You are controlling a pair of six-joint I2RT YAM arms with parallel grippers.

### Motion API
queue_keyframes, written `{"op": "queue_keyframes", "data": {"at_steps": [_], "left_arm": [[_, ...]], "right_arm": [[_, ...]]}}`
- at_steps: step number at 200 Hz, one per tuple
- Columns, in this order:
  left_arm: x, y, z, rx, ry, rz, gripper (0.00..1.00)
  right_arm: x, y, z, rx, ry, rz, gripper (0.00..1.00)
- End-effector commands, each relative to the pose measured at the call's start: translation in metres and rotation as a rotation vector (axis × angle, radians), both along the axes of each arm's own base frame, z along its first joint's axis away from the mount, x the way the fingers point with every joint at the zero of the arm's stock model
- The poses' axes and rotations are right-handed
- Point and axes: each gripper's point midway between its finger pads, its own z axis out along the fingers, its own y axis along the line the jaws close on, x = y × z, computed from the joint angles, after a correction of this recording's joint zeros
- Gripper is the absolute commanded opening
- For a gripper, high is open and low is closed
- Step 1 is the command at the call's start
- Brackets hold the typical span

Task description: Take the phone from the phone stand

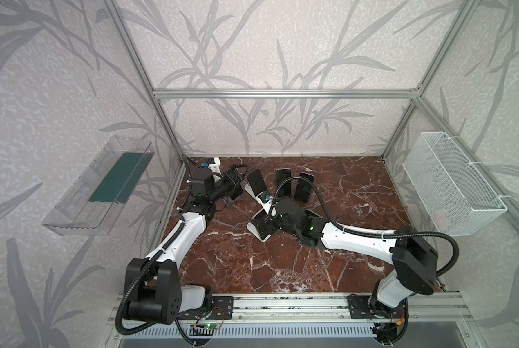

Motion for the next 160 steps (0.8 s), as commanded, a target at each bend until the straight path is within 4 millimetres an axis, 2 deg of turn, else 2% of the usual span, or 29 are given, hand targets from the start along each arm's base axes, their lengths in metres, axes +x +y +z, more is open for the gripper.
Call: {"op": "queue_keyframes", "data": {"at_steps": [1,19,21,25,71,106,136,160], "left_arm": [[-0.003,-0.003,0.021,0.007,-0.052,-0.018,0.98],[-0.002,-0.004,0.020,0.004,-0.049,-0.020,0.98],[-0.002,-0.004,0.020,0.003,-0.048,-0.021,0.98],[-0.002,-0.004,0.020,0.002,-0.047,-0.022,0.98],[-0.001,-0.005,0.016,0.003,-0.036,-0.026,0.97],[-0.001,-0.005,0.017,-0.012,-0.041,-0.026,0.97],[0.000,-0.007,0.016,-0.022,-0.038,-0.031,0.97],[0.000,-0.009,0.019,-0.039,-0.046,-0.041,0.97]], "right_arm": [[0.011,0.008,0.008,0.008,-0.046,-0.017,0.99],[0.015,0.007,0.011,0.034,-0.051,-0.045,0.99],[0.016,0.008,0.001,0.018,-0.043,-0.046,0.99],[0.016,0.008,-0.003,0.012,-0.043,-0.045,0.99],[0.019,0.012,-0.020,0.003,-0.015,-0.052,0.99],[0.020,0.012,-0.010,0.071,-0.018,-0.074,0.99],[0.022,0.012,-0.022,0.052,-0.002,-0.087,0.99],[0.020,0.012,-0.021,0.087,0.008,-0.091,0.98]]}}
